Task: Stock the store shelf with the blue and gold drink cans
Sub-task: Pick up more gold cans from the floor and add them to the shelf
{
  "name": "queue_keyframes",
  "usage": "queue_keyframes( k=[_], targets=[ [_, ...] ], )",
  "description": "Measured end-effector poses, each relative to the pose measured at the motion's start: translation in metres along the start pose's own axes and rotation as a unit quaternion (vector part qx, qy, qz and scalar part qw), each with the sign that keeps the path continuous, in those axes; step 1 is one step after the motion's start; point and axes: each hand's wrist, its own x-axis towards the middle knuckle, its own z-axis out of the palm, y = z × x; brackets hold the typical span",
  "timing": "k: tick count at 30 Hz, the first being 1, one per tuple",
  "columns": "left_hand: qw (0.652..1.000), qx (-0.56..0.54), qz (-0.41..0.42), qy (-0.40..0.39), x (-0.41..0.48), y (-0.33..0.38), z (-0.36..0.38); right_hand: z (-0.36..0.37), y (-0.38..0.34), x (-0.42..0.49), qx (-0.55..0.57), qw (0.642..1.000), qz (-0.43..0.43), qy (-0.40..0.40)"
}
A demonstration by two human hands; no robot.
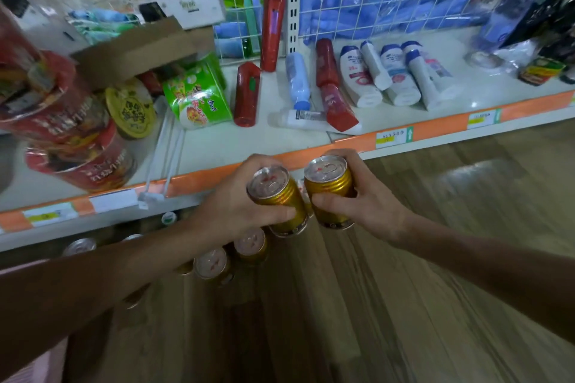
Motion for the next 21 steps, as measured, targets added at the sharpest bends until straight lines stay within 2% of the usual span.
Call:
queue_keyframes(
  k=[4, 8, 13, 17, 21],
  targets=[
    [0.998, -0.054, 0.024, 0.014, 0.009, 0.013, -0.006, 0.001, -0.012, 0.013, 0.056, 0.998, -0.020, 0.028],
    [0.990, -0.133, -0.002, 0.041, 0.013, 0.023, -0.007, 0.007, -0.021, 0.016, 0.069, 0.997, -0.018, 0.041],
    [0.965, -0.215, -0.105, 0.104, -0.009, 0.046, -0.003, 0.017, -0.046, -0.009, 0.083, 0.993, 0.044, 0.072],
    [0.945, -0.228, -0.190, 0.137, -0.048, 0.095, -0.003, 0.018, -0.097, -0.050, 0.107, 0.983, 0.099, 0.108],
    [0.947, -0.158, -0.244, 0.138, -0.079, 0.187, -0.010, 0.013, -0.168, -0.094, 0.084, 0.978, 0.115, 0.154]
  ],
)
